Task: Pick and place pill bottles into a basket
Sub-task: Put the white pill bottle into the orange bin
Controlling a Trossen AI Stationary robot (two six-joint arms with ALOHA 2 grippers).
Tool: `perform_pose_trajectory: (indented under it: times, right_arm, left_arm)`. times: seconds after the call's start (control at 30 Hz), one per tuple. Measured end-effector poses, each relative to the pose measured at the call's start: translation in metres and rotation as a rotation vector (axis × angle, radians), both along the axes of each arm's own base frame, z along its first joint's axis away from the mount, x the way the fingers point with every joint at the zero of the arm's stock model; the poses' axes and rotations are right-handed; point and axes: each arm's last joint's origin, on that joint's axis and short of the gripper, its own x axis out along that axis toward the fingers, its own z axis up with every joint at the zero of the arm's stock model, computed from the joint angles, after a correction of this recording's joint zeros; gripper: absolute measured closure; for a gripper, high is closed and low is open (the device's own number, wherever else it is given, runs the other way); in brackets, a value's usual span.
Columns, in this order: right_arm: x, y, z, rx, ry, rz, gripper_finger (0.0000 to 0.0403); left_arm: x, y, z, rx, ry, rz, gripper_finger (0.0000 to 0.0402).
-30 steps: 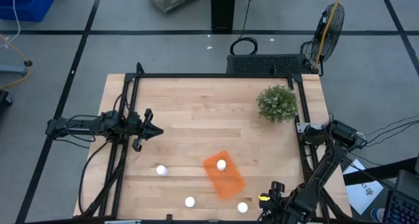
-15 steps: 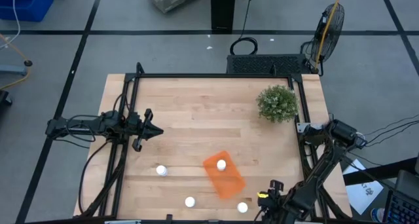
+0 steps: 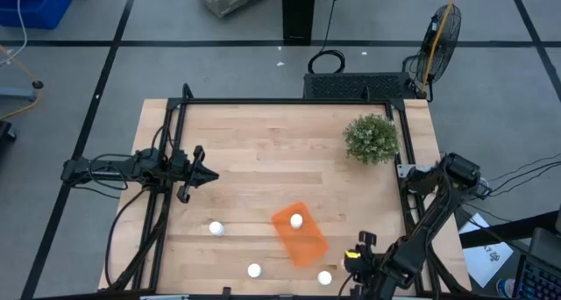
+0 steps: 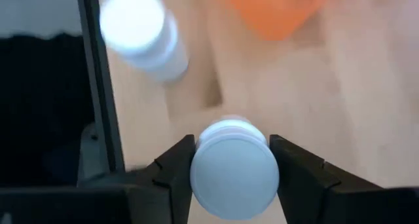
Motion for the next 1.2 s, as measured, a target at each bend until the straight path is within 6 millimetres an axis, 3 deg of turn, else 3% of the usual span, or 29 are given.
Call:
perform_pose_trajectory:
  times: [0.13,0.3,0.43,0.8,0.97,1.2]
  right_arm:
    - [-0.001,-0.015,0.011,-0.103,-0.025,-0.007,0.0243]
    - [0.01,-0.036,0.035,-0.208,-0.184,0.01,0.0243]
    - [0.033,-0.049,0.05,-0.198,-0.266,0.088,0.0244]
    - [0.093,-0.094,0.057,-0.079,-0.295,0.227,0.0248]
    - [0.112,-0.098,0.041,-0.025,-0.267,0.289,0.0249]
    - [0.121,-0.095,0.01,-0.042,-0.163,0.284,0.0247]
  left_arm:
    - [0.0,0.0,0.0,0.0,0.0,0.0,0.0369]
    - [0.0,0.0,0.0,0.0,0.0,0.0,0.0369]
    - [0.0,0.0,0.0,0.0,0.001,0.0,0.0369]
    - [0.0,0.0,0.0,0.0,0.001,0.0,0.0369]
    - [0.0,0.0,0.0,0.0,0.0,0.0,0.0369]
    - [0.0,0.0,0.0,0.0,0.0,0.0,0.0369]
